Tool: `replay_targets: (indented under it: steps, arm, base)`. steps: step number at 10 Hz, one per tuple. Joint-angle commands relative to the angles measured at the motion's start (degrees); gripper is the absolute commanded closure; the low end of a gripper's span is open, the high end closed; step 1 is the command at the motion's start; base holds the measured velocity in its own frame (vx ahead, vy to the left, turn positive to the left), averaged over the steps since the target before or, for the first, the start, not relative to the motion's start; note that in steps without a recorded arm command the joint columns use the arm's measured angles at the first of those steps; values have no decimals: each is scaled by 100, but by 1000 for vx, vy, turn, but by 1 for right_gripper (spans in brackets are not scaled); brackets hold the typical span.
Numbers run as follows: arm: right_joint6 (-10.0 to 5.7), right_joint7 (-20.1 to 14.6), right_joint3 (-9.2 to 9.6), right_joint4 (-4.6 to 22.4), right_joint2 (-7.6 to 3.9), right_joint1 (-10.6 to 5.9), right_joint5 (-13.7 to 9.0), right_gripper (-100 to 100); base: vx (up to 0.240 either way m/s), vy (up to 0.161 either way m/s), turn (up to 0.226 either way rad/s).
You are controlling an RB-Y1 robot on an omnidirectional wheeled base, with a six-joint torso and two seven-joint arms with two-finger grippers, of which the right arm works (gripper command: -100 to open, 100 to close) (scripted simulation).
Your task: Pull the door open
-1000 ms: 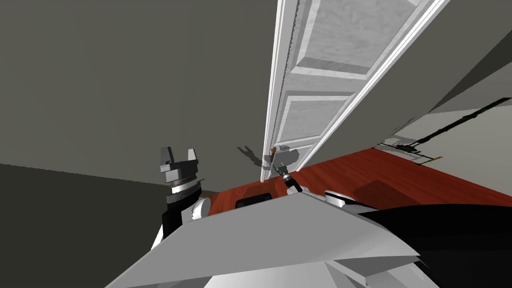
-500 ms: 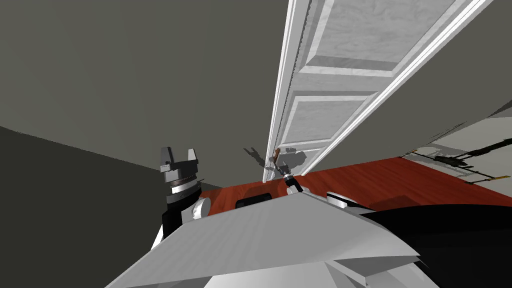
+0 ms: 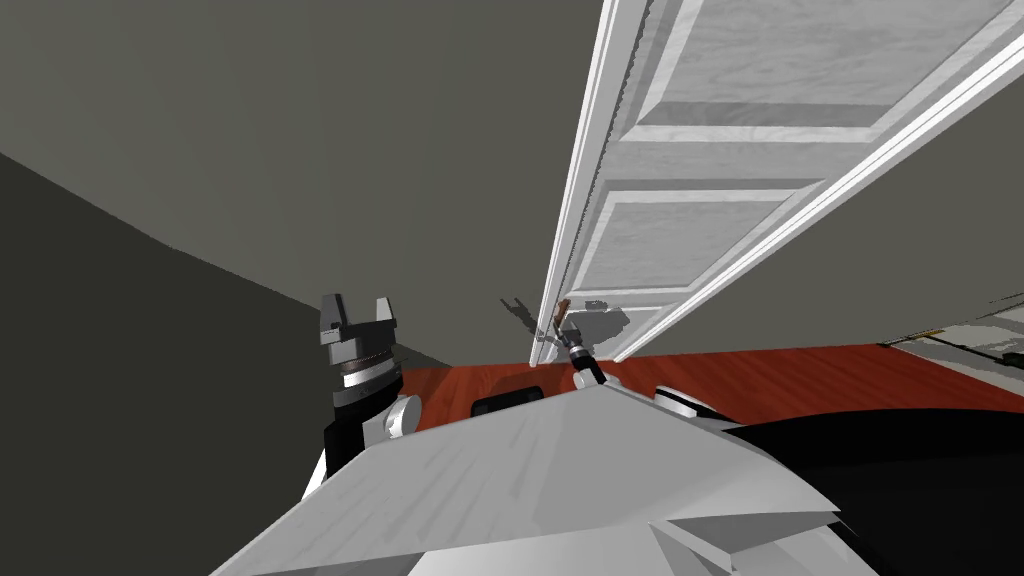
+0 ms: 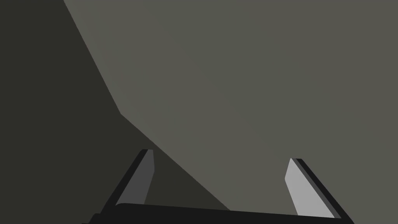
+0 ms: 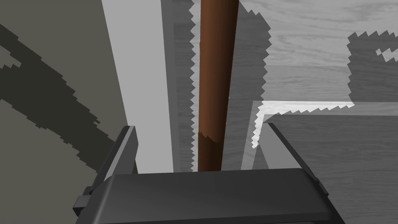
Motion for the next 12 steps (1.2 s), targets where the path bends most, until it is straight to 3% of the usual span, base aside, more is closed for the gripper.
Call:
replay_targets:
  steps: [1,12]
  arm:
    - [35,39,-247,45,65,37,34,-100]
    - [320,378,-2072,205,514,358,247,-100]
  base:
    - [-20,-39,210]
    - [-31,-42,208]
